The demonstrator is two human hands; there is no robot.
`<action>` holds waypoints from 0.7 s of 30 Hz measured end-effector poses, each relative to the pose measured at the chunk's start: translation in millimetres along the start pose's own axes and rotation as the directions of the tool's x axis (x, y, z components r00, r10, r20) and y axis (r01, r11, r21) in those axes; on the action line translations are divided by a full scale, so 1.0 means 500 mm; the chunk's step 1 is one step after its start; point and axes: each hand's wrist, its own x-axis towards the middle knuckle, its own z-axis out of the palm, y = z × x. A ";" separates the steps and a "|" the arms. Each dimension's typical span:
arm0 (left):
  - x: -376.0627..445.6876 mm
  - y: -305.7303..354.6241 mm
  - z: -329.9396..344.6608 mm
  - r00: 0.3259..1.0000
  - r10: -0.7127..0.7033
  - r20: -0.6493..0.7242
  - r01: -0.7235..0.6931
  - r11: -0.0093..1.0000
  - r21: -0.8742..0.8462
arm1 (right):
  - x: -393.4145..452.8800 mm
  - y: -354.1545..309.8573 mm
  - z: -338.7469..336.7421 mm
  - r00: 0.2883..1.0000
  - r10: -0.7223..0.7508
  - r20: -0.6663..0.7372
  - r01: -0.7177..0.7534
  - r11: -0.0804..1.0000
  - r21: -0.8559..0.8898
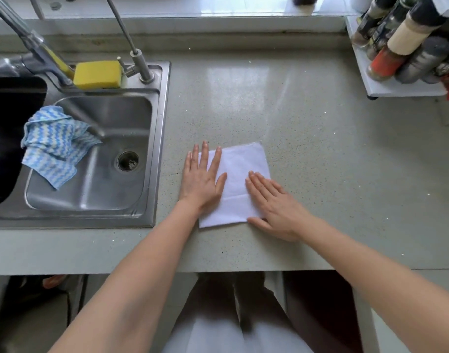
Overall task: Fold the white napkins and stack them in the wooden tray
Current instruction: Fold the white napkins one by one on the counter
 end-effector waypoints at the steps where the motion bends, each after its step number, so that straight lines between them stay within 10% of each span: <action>1: -0.001 -0.004 -0.002 0.999 0.033 0.011 -0.033 0.999 0.008 | -0.011 0.015 -0.006 0.996 -0.092 0.014 0.092 0.994 -0.056; 7: -0.003 -0.001 -0.040 0.985 0.118 0.129 -0.139 0.976 0.167 | 0.000 0.033 -0.031 0.988 -0.140 0.068 0.144 0.988 -0.057; 13: -0.150 -0.016 -0.040 0.834 0.509 0.211 -0.476 0.859 -0.191 | -0.005 0.022 -0.045 0.985 -0.080 0.151 0.046 0.976 0.213; 17: -0.152 -0.044 -0.072 0.967 0.222 0.122 -0.092 0.758 -0.645 | 0.001 0.027 -0.086 0.985 0.053 0.162 -0.135 0.824 0.550; 21: -0.104 -0.053 -0.095 0.993 -0.101 0.064 0.117 0.691 -0.713 | 0.035 0.035 -0.109 0.918 0.397 0.012 -0.310 0.699 0.645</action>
